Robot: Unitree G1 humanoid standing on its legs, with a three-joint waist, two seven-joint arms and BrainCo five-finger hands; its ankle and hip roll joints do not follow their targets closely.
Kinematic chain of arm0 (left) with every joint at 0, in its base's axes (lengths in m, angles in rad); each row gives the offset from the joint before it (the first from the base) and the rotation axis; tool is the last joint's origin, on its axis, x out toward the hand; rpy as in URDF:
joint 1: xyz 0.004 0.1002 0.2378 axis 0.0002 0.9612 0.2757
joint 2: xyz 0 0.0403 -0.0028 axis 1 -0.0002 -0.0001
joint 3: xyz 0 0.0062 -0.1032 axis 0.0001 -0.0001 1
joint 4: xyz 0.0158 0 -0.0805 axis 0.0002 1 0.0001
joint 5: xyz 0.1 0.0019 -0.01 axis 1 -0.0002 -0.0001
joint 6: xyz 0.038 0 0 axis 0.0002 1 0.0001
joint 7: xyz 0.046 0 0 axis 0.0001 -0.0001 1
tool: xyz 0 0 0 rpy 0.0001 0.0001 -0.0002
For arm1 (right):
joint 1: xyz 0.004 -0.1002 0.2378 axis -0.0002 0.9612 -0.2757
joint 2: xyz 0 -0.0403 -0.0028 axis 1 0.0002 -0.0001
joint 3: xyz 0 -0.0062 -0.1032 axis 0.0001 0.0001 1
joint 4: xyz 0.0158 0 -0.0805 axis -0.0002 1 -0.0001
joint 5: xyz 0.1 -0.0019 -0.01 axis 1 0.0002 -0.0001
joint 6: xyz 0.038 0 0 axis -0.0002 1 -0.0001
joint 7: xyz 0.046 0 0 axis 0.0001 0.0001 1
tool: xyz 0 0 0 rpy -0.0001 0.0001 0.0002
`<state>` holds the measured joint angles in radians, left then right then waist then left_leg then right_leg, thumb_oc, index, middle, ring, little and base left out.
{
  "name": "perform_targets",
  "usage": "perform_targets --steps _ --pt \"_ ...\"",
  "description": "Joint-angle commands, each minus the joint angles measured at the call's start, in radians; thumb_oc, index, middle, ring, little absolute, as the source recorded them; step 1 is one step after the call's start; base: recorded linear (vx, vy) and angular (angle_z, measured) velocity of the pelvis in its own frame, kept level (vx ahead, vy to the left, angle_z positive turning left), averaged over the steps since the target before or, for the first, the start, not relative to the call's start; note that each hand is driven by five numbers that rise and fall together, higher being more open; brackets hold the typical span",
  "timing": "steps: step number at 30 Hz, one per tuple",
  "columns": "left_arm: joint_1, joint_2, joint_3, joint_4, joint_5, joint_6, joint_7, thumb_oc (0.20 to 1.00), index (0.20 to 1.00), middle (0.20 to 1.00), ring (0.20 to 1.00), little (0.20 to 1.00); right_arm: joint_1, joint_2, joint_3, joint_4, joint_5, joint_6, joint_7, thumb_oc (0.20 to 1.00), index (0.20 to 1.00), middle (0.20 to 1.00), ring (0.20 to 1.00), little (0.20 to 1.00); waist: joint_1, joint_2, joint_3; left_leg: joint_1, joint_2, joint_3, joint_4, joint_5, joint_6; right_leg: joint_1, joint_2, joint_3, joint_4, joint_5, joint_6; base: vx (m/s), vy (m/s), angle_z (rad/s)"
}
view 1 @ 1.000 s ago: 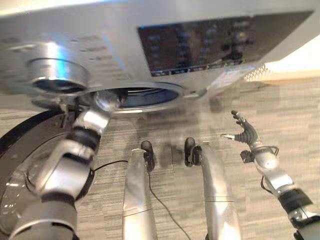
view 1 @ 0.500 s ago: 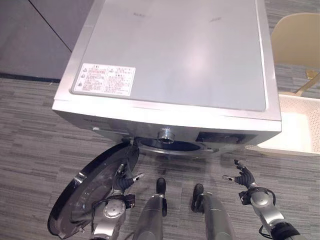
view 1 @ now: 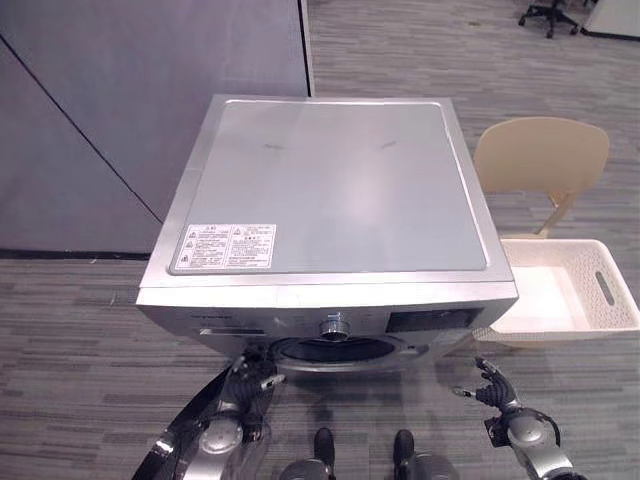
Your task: Grab the laundry basket,head to the washer,open it,put in the laundry and shut it.
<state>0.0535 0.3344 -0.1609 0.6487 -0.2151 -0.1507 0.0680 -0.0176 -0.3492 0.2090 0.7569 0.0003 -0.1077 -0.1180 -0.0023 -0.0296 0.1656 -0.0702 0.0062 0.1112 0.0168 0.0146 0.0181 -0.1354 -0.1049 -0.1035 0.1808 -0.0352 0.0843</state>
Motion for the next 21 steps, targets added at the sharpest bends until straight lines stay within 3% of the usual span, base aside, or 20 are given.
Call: perform_targets --steps 1,2,5,6,8,9,10,12,14,17,21 --pt "-0.026 0.043 0.033 -0.011 0.040 -0.032 0.019 1.000 1.000 1.000 1.000 1.000 -0.028 -0.013 -0.006 -0.044 -0.008 -0.029 -0.006 1.000 1.000 1.000 1.000 1.000 0.018 0.008 0.033 -0.033 0.007 -0.023 -0.034 -0.012 0.009 -0.017 0.015 0.002 0.134 -0.036 0.067 -0.23 -0.049 0.04" --pt "-0.022 0.036 0.022 -0.003 0.055 -0.030 0.013 1.000 1.000 1.000 1.000 1.000 -0.007 0.004 0.002 -0.047 -0.014 -0.035 -0.003 1.000 1.000 1.000 1.000 1.000 0.045 0.000 -0.001 -0.057 0.002 -0.024 -0.051 0.024 0.001 0.078 0.050 0.021 0.150 -0.082 0.051 -0.15 -0.056 0.16" --pt "-0.019 0.033 0.016 -0.010 0.052 -0.032 0.016 1.000 1.000 1.000 1.000 1.000 -0.007 0.008 0.007 -0.047 -0.012 -0.035 -0.003 1.000 1.000 1.000 1.000 1.000 0.060 -0.011 0.001 -0.070 -0.004 -0.028 -0.044 0.037 -0.004 0.115 0.049 0.015 0.113 -0.112 0.037 -0.17 -0.092 0.23" --pt "-0.022 0.023 0.007 -0.008 0.053 -0.033 0.015 1.000 1.000 1.000 1.000 1.000 -0.011 0.010 0.016 -0.048 0.004 -0.036 -0.008 1.000 1.000 1.000 1.000 1.000 0.081 -0.022 -0.005 -0.132 -0.005 -0.028 -0.045 0.091 -0.021 0.161 0.079 0.030 -0.030 -0.141 0.005 -0.25 -0.161 0.01" --pt "-0.023 0.015 -0.001 -0.009 0.055 -0.031 0.012 1.000 1.000 1.000 1.000 1.000 -0.005 -0.002 0.021 -0.052 0.006 -0.038 -0.015 1.000 1.000 1.000 1.000 1.000 0.088 -0.015 -0.003 -0.177 0.001 -0.038 -0.049 0.141 -0.051 0.175 0.117 0.039 -0.109 -0.146 -0.020 -0.32 -0.187 0.00" --pt "-0.034 0.006 -0.016 -0.012 0.061 -0.032 0.010 1.000 1.000 1.000 1.000 1.000 0.002 -0.017 0.011 -0.061 0.009 -0.041 -0.017 1.000 1.000 1.000 1.000 1.000 0.083 0.001 0.014 -0.227 0.008 -0.038 -0.047 0.187 -0.094 0.175 0.129 0.017 -0.154 -0.126 -0.027 -0.36 -0.117 0.28" --pt "-0.045 0.001 -0.024 -0.014 0.059 -0.032 0.010 1.000 1.000 1.000 1.000 1.000 0.002 -0.025 0.006 -0.059 0.012 -0.040 -0.023 1.000 1.000 1.000 1.000 1.000 0.080 0.006 0.029 -0.245 0.008 -0.027 -0.036 0.187 -0.104 0.165 0.126 0.001 -0.159 -0.112 -0.028 -0.39 -0.065 0.45" --pt "-0.048 -0.003 -0.028 -0.017 0.057 -0.034 0.007 1.000 1.000 1.000 1.000 1.000 0.005 -0.031 0.003 -0.059 0.015 -0.039 -0.023 1.000 1.000 1.000 1.000 1.000 0.074 0.005 0.032 -0.254 0.008 -0.021 -0.017 0.169 -0.098 0.157 0.119 -0.017 -0.169 -0.101 -0.025 -0.23 -0.009 0.63" --pt "-0.040 -0.003 -0.036 -0.025 0.061 -0.036 -0.002 1.000 1.000 1.000 1.000 1.000 0.015 -0.034 0.004 -0.052 0.016 -0.042 -0.013 1.000 1.000 1.000 1.000 1.000 0.053 -0.025 0.033 -0.222 0.005 -0.049 0.084 0.065 -0.065 0.136 0.077 -0.045 -0.179 -0.061 -0.023 -0.22 0.002 0.34" --pt "-0.038 -0.007 -0.044 -0.025 0.061 -0.036 -0.007 1.000 1.000 1.000 1.000 1.000 0.014 -0.037 0.010 -0.044 0.016 -0.049 -0.004 1.000 1.000 1.000 1.000 1.000 0.036 -0.045 0.029 -0.165 0.002 -0.095 0.160 -0.036 -0.063 0.128 0.050 -0.053 -0.188 -0.039 -0.022 -0.10 0.030 0.27" --pt "-0.044 -0.016 -0.058 -0.031 0.056 -0.033 -0.006 1.000 1.000 1.000 1.000 1.000 0.016 -0.035 0.008 -0.039 0.019 -0.048 -0.001 1.000 1.000 1.000 1.000 1.000 0.017 -0.037 0.013 -0.102 0.036 -0.105 0.139 -0.049 -0.068 0.125 0.044 -0.074 -0.187 -0.040 -0.021 -0.01 0.094 0.20"
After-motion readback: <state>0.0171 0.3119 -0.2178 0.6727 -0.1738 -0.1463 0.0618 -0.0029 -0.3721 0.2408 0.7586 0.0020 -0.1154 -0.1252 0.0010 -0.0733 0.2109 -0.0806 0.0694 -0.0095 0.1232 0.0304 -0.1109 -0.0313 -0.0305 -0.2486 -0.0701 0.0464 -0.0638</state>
